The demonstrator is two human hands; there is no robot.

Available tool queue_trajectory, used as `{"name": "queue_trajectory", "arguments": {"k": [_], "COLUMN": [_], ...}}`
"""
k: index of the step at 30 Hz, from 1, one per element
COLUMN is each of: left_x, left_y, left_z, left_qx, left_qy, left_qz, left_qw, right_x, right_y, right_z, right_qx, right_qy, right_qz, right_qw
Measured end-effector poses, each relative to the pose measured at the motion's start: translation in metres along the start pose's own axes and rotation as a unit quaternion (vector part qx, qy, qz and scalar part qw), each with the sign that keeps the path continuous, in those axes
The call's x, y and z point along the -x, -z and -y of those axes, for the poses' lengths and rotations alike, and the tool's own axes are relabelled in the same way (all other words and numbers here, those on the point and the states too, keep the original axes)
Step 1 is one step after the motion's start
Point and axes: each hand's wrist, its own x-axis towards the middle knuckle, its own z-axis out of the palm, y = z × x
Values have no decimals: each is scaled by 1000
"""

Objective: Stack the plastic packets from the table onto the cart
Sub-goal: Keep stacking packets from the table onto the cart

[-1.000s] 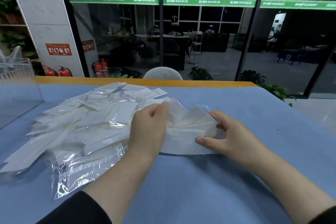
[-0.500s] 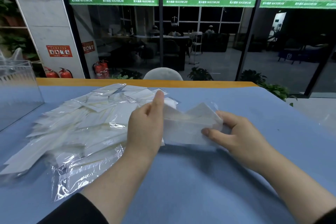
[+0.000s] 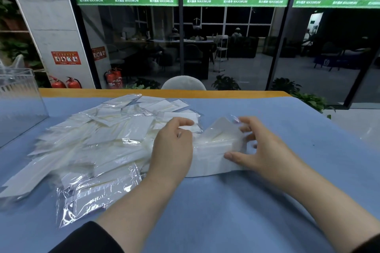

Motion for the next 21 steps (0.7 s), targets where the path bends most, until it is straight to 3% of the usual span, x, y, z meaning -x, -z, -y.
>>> {"name": "queue_trajectory", "arguments": {"k": [3,7,13,16,21], "left_x": [3,9,8,9,5], "left_y": [-1,-7,-7,-7,-4], "left_z": [-3,-6,-6,-5,-2], "left_qx": [5,-2,-25,-33,-31], "left_qy": [-28,-20,-27,-36,-26], "left_qz": [50,74,88,93,60], "left_qw": [998,997,995,994,997], "right_x": [2,2,5,4,1], "right_y": [5,10,16,16,13], "right_z": [7,14,14,15,7], "right_qx": [26,133,130,167,159], "right_qy": [74,118,141,180,109], "right_qz": [-8,67,10,31,36], "right_qw": [997,982,981,969,981]}}
